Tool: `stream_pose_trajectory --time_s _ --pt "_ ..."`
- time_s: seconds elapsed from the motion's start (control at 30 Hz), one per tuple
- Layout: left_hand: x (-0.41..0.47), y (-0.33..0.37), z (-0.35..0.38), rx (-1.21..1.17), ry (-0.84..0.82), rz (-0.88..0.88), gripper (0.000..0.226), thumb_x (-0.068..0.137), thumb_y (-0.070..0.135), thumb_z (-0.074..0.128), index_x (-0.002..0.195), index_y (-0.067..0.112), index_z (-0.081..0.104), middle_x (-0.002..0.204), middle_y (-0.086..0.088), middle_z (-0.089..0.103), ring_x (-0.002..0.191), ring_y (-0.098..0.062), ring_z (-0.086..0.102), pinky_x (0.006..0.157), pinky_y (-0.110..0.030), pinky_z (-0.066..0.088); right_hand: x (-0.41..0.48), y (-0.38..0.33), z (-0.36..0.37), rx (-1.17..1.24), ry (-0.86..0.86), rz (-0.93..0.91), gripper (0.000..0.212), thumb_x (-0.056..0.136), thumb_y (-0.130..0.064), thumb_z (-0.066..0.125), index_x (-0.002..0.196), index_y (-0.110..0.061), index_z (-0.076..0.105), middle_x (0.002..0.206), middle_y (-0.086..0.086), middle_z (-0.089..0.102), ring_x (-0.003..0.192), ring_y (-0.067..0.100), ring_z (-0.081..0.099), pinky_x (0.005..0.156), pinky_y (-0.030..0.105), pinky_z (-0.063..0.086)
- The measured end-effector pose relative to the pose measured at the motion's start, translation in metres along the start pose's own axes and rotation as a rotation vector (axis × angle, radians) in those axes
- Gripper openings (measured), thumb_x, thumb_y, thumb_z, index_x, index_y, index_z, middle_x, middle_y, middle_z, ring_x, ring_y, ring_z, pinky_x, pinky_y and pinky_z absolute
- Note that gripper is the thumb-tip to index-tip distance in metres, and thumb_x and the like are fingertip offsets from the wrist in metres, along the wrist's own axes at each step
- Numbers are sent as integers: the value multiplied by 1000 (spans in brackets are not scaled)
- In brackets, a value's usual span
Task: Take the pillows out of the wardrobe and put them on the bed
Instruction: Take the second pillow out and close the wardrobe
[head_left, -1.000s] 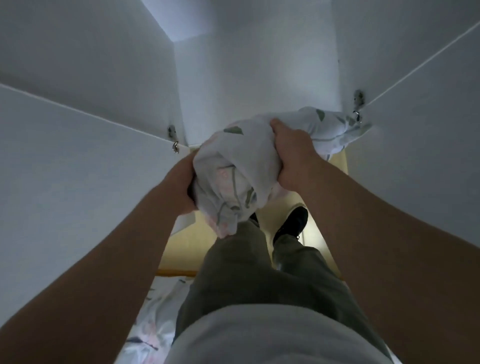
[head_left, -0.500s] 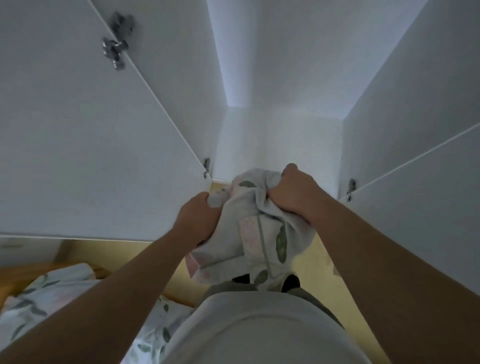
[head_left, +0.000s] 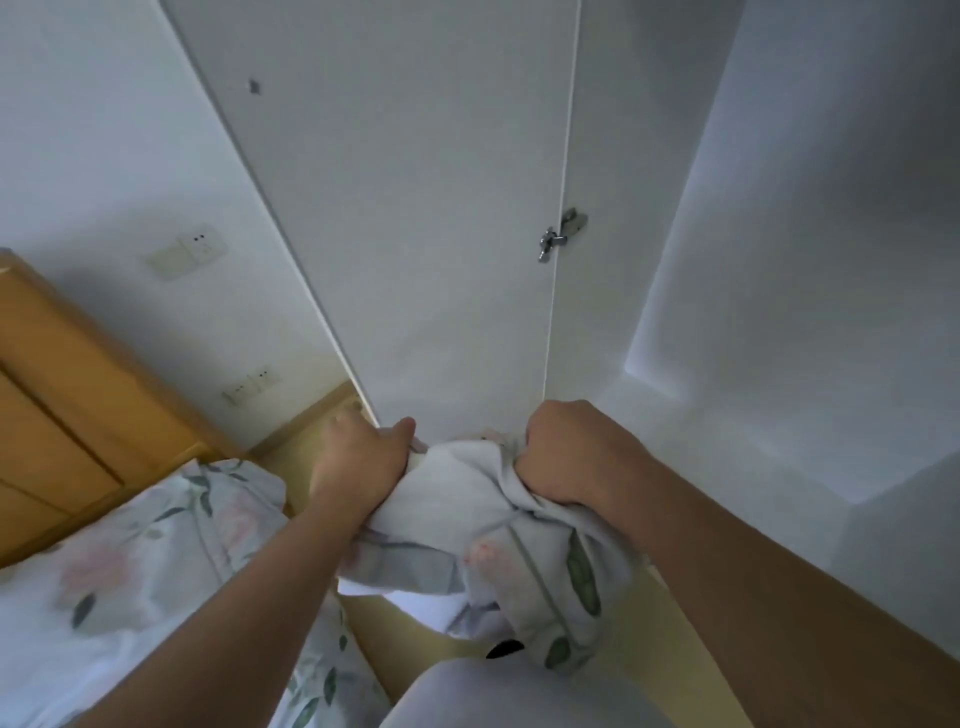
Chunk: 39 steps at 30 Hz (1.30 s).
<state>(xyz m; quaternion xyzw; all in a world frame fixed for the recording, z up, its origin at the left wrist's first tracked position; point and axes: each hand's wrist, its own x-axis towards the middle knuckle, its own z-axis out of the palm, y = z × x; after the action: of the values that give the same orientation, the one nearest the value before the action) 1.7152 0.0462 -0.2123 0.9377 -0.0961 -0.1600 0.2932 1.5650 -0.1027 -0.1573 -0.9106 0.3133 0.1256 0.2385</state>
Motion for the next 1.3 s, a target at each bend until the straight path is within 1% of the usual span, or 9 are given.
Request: stream_pose_trajectory --time_s 0.33,0.5,0.67,0.87,0.93,1.0,1.1,1.2,1.3 --pt "37 15 -64 -66 113 195 111 80 44 76 160 16 4 159 -10 38 142 -30 41 112 -38 34 -18 -40 -9 133 204 -147 51 90 -25 59 47 -17 35 48 4 41 45 18 37 44 26 28" --pt "47 30 -71 -202 147 253 71 72 34 82 131 21 45 117 7 62 112 -25 63 90 -32 45 -26 -38 -10 222 181 -143 50 91 -20 58 47 -15 34 46 0 39 43 13 33 43 25 27" --pt "34 28 -71 -114 193 288 52 71 31 82 116 20 58 118 2 69 108 -25 65 86 -31 46 -33 -33 -15 223 99 -120 51 91 -23 58 47 -16 34 47 -1 38 44 13 32 43 24 26" --pt "4 45 -71 187 -5 529 41 79 61 70 95 24 70 90 8 72 88 -16 65 78 -31 50 -37 -10 -32 255 -5 -17 53 95 -19 56 46 -15 35 42 -4 40 49 13 33 47 23 26" --pt "-4 58 -65 286 -81 610 59 77 78 55 86 22 72 78 7 71 77 -15 66 74 -34 54 -40 1 -38 269 -10 45 45 98 -20 54 54 -12 50 56 1 55 60 21 51 49 22 34" --pt "-14 75 -56 403 -102 698 70 77 84 46 64 17 63 59 3 62 60 -15 60 58 -33 47 -42 13 -43 223 -17 121 34 103 -23 49 89 -2 71 98 17 70 98 33 64 70 26 44" --pt "-29 102 -39 517 -136 820 66 79 81 42 56 19 50 57 1 54 57 -19 56 53 -30 37 -50 39 -46 258 18 260 39 103 -29 52 117 3 68 129 21 65 120 34 60 79 30 39" --pt "-39 124 -24 571 -192 955 45 86 63 47 79 22 66 78 0 67 75 -22 65 60 -31 47 -58 64 -43 266 34 340 38 101 -32 53 103 0 72 120 20 69 106 33 65 74 28 37" --pt "-46 147 -3 552 -265 1049 22 91 53 57 82 34 65 85 5 70 80 -18 65 71 -33 53 -70 91 -43 298 73 420 40 98 -36 55 66 -12 57 91 15 65 64 19 53 68 28 39"
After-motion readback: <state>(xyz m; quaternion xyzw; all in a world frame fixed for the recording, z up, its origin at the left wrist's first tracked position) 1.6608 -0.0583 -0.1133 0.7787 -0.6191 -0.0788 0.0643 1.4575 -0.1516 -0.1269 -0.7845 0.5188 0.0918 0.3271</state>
